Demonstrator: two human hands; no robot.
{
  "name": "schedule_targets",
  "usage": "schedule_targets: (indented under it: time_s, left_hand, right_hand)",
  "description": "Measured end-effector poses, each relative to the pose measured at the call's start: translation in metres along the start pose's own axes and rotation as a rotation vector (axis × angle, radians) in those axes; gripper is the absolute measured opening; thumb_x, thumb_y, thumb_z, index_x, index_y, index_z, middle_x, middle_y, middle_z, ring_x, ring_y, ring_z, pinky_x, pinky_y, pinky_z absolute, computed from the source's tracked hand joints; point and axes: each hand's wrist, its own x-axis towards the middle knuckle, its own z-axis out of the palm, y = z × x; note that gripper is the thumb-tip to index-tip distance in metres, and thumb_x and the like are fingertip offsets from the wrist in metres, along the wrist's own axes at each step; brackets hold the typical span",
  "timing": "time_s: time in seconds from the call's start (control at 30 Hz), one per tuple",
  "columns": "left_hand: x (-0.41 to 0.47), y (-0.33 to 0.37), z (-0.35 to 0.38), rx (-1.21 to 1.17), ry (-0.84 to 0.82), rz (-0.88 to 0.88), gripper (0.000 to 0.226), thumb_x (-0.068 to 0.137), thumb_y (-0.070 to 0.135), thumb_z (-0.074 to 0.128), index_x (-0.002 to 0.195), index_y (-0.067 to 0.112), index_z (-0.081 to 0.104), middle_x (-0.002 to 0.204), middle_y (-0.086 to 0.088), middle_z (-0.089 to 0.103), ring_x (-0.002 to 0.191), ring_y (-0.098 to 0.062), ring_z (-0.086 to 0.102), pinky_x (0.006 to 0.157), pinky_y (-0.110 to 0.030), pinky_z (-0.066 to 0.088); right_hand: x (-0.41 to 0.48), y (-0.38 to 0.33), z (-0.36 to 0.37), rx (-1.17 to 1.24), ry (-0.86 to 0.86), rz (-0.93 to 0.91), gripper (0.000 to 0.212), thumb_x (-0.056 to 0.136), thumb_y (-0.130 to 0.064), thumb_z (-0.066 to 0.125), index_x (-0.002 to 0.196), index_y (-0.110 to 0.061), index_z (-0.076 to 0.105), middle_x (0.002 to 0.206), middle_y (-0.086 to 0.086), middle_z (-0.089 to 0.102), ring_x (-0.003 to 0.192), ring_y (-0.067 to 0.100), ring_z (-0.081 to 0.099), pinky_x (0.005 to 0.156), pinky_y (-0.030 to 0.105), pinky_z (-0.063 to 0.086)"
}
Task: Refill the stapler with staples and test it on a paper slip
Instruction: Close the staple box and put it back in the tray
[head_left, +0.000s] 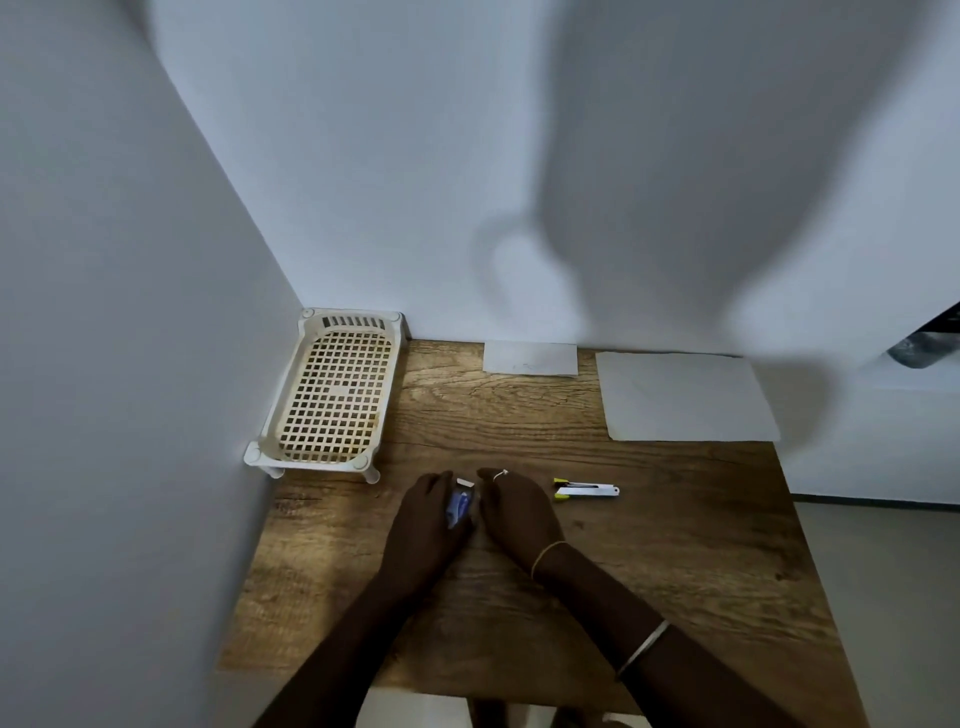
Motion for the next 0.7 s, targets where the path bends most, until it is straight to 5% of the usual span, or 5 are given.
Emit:
schedule_targets:
  time_s: [0.27, 0.43, 0.7]
  left_hand:
    - [-0.003, 0.005, -0.001, -0.045, 0.028, -0.019, 0.050, 0.090, 0.036, 0.069, 0.136, 0.021, 0.056, 0.125, 0.001, 0.053, 0.101, -0.011, 0.059, 0.077, -0.023, 0.046]
    - [-0.004, 0.007, 0.003, -0.104, 0.054, -0.010, 0.041, 0.090, 0.031, 0.069, 0.130, 0.022, 0.062, 0.114, 0.002, 0.057, 0.093, -0.008, 0.058, 0.074, -0.021, 0.045]
    - [-0.009, 0.017, 0.001, -0.190, 0.156, -0.029, 0.042, 0.087, 0.030, 0.073, 0.127, 0.023, 0.064, 0.112, 0.007, 0.059, 0.092, -0.001, 0.056, 0.069, -0.006, 0.036]
  right_hand:
    - [0.009, -0.012, 0.014, 0.146, 0.084, 0.130, 0.018, 0.087, -0.008, 0.063, 0.099, -0.006, 0.077, 0.101, 0.017, 0.074, 0.100, 0.033, 0.068, 0.087, 0.035, 0.048]
    - [0.013, -0.014, 0.014, 0.230, 0.065, 0.219, 0.024, 0.088, -0.006, 0.063, 0.107, -0.011, 0.077, 0.111, 0.009, 0.074, 0.107, 0.023, 0.067, 0.090, 0.020, 0.042]
    - [0.004, -0.017, 0.003, 0.382, 0.221, 0.256, 0.014, 0.082, -0.008, 0.072, 0.094, -0.012, 0.078, 0.093, 0.002, 0.075, 0.088, 0.009, 0.065, 0.075, 0.010, 0.039]
